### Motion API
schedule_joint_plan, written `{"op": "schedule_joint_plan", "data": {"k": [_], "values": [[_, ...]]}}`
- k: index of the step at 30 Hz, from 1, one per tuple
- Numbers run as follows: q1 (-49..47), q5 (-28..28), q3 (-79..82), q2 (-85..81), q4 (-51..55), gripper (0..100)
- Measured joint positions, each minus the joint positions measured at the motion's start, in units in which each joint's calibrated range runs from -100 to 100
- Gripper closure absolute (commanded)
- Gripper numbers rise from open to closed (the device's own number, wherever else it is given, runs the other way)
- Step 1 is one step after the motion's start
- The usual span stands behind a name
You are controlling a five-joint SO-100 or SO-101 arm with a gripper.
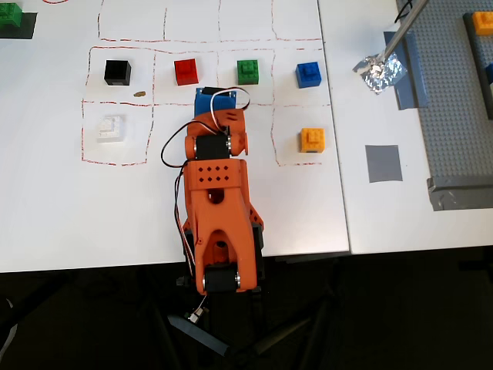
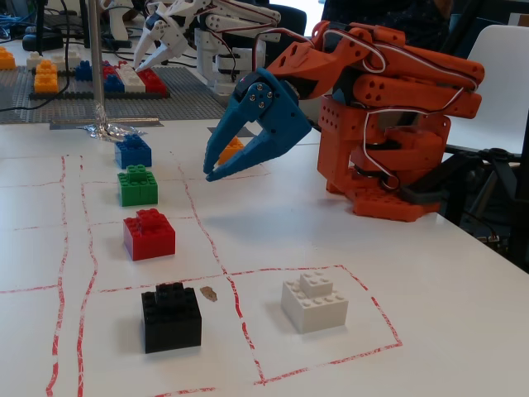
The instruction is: Grab the block and put it in the grey marker
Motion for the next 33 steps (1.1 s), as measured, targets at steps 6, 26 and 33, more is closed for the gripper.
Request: {"op": "schedule_joint_plan", "data": {"k": [6, 26, 33], "values": [[0.0, 0.2, 0.0, 0.0, 0.0, 100], [0.0, 0.7, 0.0, 0.0, 0.0, 100], [0.0, 1.1, 0.0, 0.0, 0.0, 100]]}}
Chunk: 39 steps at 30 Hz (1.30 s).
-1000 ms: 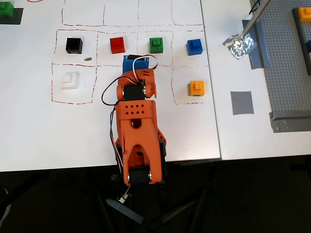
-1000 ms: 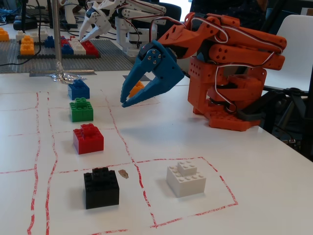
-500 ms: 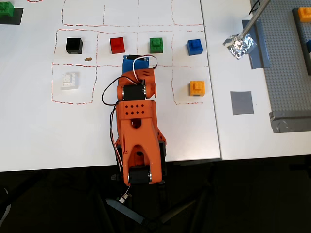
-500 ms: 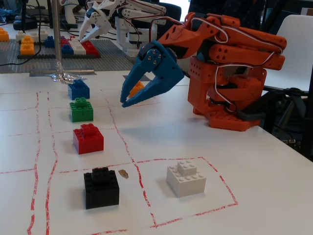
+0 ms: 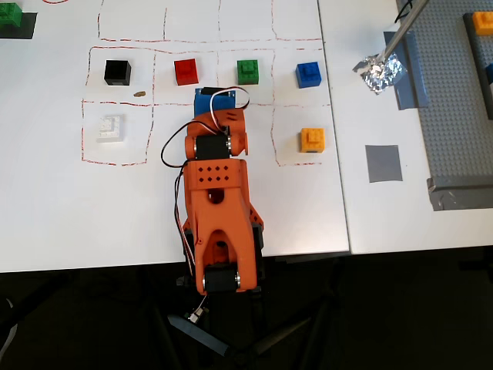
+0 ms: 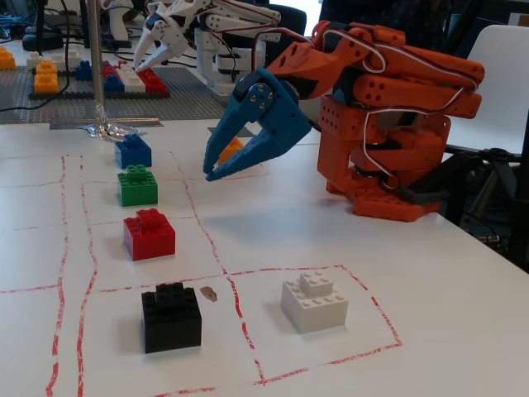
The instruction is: Grab the block and put it in the grey marker
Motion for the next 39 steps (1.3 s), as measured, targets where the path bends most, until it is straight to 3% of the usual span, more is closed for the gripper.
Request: {"op": "schedule_joint_plan", "data": {"k": [5, 10, 23, 31, 39], "values": [[0.0, 0.0, 0.0, 0.6, 0.0, 100], [0.0, 0.9, -1.8, 12.5, 0.0, 100], [3.5, 6.1, -38.5, 50.8, 4.9, 97], [5.9, 7.7, -58.9, 67.7, 14.7, 81], [10.0, 10.0, -62.3, 74.0, 17.3, 68]]}}
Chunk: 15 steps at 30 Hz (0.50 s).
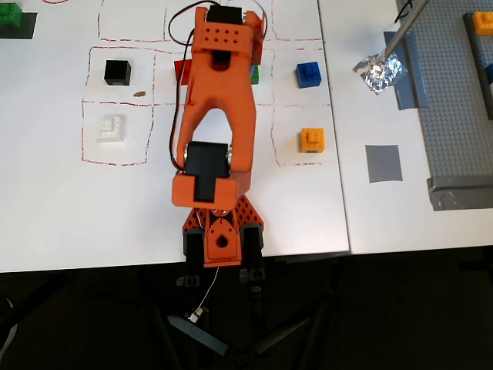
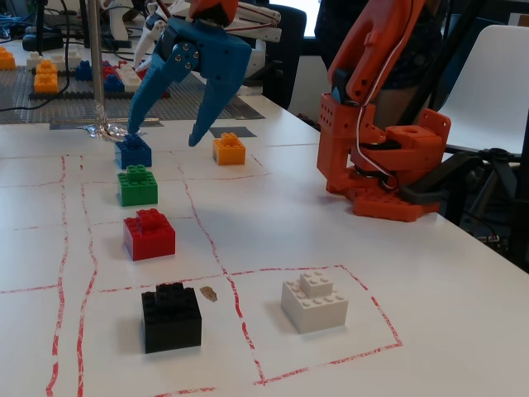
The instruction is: Grab the block and put it in the grey marker
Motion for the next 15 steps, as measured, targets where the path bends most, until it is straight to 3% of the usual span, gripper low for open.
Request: {"op": "schedule_joint_plan", "data": {"k": [15], "values": [[0.4, -0.2, -6.6, 15.5, -1.6, 63]]}}
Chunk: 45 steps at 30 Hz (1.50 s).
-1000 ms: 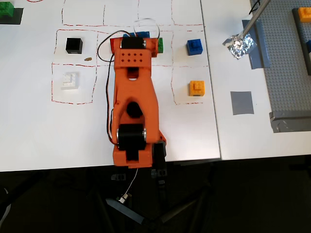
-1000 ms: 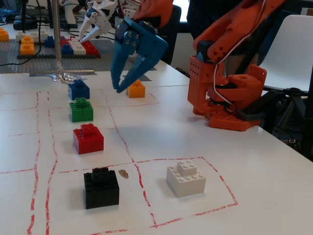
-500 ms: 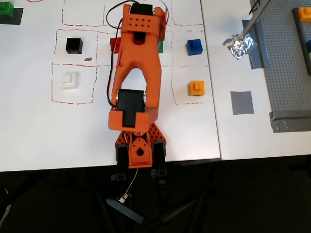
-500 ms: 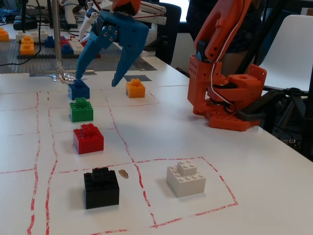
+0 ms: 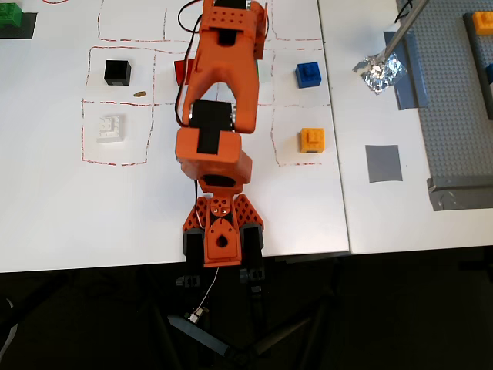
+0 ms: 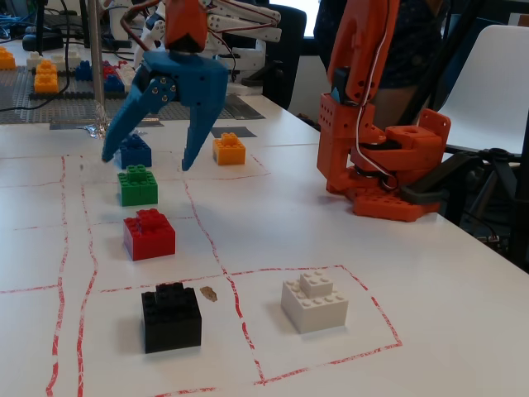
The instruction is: Grab the block and put it in the grey marker
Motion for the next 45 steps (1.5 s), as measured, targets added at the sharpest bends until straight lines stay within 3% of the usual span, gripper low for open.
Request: {"op": "schedule_joint_plan", "data": {"k": [31, 33, 36, 40, 45], "values": [[5.5, 2.6, -6.5, 14.5, -7.5, 75], [5.8, 2.4, -6.5, 14.6, -7.5, 79], [5.5, 2.4, -6.5, 14.6, -8.4, 93], [5.6, 2.4, -6.5, 14.6, -9.2, 100], [5.5, 2.4, -3.2, 12.6, -10.1, 100]]}}
